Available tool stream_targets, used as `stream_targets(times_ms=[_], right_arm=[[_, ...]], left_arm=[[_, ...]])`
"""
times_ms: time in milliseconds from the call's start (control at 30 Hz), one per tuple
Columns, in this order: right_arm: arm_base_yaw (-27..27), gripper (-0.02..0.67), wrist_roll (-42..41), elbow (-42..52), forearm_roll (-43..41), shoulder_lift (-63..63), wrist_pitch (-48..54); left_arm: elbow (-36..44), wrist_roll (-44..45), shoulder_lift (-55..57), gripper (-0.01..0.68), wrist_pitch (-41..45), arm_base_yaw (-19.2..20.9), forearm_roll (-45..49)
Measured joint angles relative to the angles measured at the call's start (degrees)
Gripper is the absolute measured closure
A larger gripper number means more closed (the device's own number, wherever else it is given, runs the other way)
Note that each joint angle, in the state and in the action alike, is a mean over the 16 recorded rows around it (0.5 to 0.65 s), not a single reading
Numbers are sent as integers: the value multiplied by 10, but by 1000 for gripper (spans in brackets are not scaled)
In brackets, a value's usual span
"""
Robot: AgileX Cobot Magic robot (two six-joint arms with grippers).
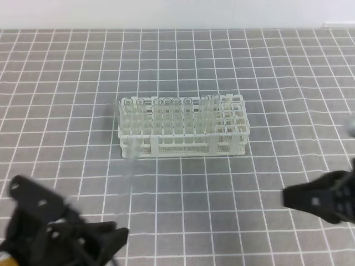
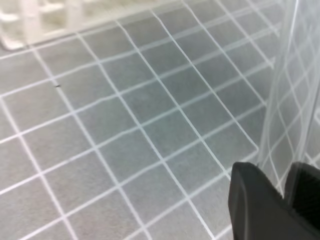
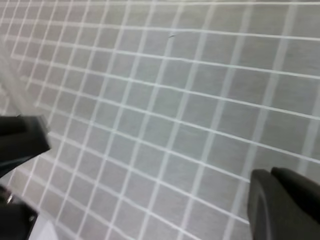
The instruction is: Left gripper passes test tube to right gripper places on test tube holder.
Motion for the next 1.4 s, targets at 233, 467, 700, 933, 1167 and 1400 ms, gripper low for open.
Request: stream_targets(times_ms=[233,467,700,933,1167,1400], right_arm=[[125,662,2,-75,-21,91,-54],[241,662,16,-127,-86,139,-163],[330,662,-4,-80,-129,123,-385],[429,661,-30,26,-145,101,-682],[500,615,-36,70,-149,120,-864],[518,443,-22,39,-148,150,-878]], left_arm=[[75,-219,-74,611,-44,0,205],[91,-389,-89,611,-48,0,405],[92,-511,-88,629,-49,0,573],[92,-572,-85,640,-50,0,671],[93,-580,-84,629,-52,0,704],[99,-595,-84,617,-54,0,726]])
